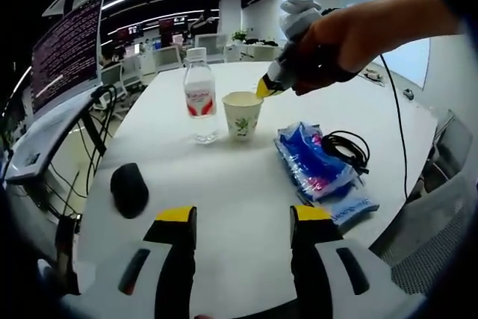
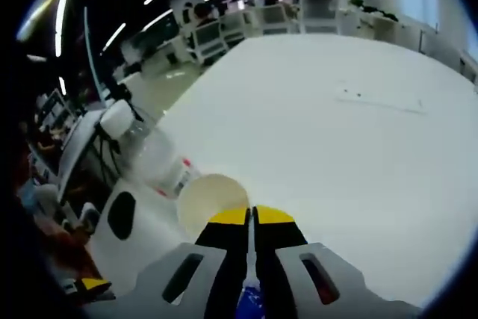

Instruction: Arrange the tabletop items into an orderly group along one side of the table until the central work area is clear of visible clutter.

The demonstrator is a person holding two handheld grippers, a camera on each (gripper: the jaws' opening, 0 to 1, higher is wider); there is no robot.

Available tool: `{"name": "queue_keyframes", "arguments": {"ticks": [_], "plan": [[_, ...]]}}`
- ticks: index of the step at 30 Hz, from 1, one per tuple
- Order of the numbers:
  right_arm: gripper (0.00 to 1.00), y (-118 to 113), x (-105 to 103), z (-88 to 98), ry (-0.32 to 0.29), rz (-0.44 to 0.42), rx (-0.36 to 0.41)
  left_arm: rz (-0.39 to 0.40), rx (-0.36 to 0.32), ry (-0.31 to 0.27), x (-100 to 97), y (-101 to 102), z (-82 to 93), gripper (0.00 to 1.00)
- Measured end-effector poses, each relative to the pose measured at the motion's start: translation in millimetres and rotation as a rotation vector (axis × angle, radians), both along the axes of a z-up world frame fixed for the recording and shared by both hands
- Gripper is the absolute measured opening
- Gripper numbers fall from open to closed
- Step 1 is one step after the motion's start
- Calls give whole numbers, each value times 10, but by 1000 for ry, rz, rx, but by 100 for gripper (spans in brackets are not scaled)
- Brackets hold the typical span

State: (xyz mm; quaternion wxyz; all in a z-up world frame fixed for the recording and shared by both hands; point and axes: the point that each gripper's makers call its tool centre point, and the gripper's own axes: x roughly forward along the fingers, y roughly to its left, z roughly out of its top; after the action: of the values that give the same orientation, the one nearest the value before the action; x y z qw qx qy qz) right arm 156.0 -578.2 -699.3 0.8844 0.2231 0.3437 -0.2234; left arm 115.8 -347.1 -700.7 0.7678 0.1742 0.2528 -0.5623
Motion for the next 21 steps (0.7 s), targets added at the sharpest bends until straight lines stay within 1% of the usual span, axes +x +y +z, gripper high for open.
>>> {"name": "queue_keyframes", "arguments": {"ticks": [11, 21], "plan": [[0, -103, 97, 3, -2, -24, 13, 3, 2, 4, 2, 10, -7, 50], [0, -125, 168, 35, 2, 7, -9, 7, 4, 7, 9, 13, -16, 50]]}}
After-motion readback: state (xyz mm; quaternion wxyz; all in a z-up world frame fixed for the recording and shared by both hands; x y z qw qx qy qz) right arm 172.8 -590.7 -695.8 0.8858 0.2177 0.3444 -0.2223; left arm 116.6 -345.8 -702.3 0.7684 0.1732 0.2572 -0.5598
